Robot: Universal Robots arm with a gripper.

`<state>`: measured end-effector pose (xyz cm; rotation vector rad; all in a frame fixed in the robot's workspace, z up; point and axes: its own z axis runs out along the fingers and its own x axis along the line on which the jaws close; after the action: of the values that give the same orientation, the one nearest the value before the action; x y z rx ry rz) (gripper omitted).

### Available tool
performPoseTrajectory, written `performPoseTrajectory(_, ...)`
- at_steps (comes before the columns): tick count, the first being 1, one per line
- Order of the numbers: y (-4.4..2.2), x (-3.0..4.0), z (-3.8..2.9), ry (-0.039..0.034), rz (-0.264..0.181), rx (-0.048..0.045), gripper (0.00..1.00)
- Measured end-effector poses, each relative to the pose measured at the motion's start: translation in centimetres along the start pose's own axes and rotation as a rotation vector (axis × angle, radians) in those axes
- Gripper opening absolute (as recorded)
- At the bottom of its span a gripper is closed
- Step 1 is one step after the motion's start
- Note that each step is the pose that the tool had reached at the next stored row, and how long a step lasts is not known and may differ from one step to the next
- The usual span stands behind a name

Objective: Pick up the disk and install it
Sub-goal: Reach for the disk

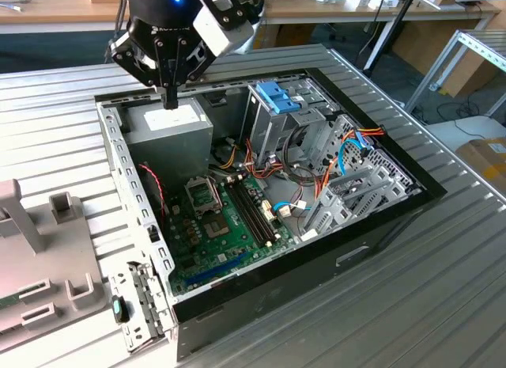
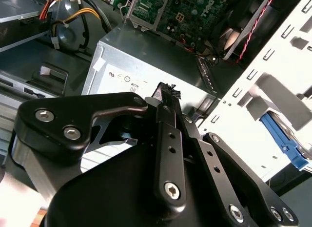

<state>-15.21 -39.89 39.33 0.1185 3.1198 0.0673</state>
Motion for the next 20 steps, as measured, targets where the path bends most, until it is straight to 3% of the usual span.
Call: performPoseTrajectory(20, -0.13, 1.63, -0.03, 0.0, 0.0, -0.0001, 0.11)
